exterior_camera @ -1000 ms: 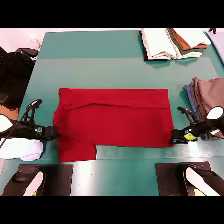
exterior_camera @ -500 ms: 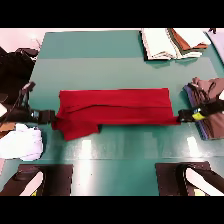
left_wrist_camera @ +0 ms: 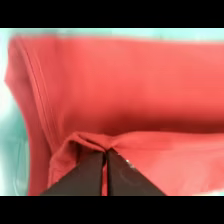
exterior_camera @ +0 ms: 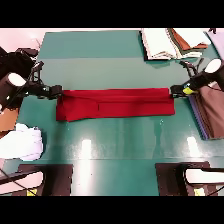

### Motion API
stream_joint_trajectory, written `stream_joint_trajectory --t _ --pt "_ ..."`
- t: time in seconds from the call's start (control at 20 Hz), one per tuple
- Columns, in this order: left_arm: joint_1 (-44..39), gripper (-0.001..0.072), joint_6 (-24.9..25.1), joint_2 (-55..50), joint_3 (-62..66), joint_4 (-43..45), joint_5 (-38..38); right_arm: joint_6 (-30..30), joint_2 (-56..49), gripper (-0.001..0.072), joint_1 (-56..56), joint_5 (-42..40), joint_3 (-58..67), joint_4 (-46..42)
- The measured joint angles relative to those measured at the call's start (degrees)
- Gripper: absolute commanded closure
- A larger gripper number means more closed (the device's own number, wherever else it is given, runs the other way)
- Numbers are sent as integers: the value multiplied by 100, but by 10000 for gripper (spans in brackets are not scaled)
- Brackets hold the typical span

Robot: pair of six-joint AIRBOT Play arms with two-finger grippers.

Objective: Fold the shirts.

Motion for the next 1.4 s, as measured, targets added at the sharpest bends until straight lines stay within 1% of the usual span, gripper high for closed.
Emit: stream_joint_trajectory --t 0.05,0.1,0.15,0.2,0.25,0.3,0.35,0.4,0.45,0.7,0.8,0.95,1.05,1.15,1.2,1.25,1.4 --pt "0 498 37 -162 127 -17 44 20 -203 656 39 -13 205 11" --pt "0 204 59 -269 214 -37 103 33 -385 476 61 -42 385 81" --pt "9 182 72 -356 291 -44 136 33 -529 344 57 -63 527 184" --pt "11 182 70 -413 356 -48 140 24 -656 306 22 -109 651 367" --pt "7 183 66 -452 435 -81 116 -22 -739 251 -37 -118 737 566" --pt "0 203 52 -481 514 -92 59 -92 -798 159 -120 -129 800 745" --pt "2 396 28 -503 599 -101 -31 -170 -844 144 -243 -107 848 938" --pt "9 622 22 -518 673 -144 -125 -249 -876 144 -385 -35 881 1102" --pt "7 681 9 -527 737 -216 -223 -308 -894 144 -538 70 885 1224" --pt "-190 681 11 -553 866 -601 -476 -581 -951 158 -1478 393 317 1714" --pt "-455 681 11 -560 881 -669 -455 -706 -979 227 -1770 365 -74 1910" --pt "-973 681 -66 -579 892 -730 -160 -957 -1145 240 -1965 251 -533 2343" --pt "-1329 682 -212 -614 894 -752 127 -1104 -1309 315 -1923 234 -697 2743" --pt "-1663 682 -341 -708 909 -776 404 -1250 -1443 577 -1744 111 -782 2949" --pt "-1821 682 -409 -789 942 -782 516 -1340 -1473 663 -1641 20 -798 2970" --pt "-1961 682 -461 -890 1003 -791 608 -1423 -1471 690 -1543 -50 -785 2990" --pt "-2345 682 -555 -1342 1390 -807 778 -1582 -1244 691 -1303 -164 -505 3014"
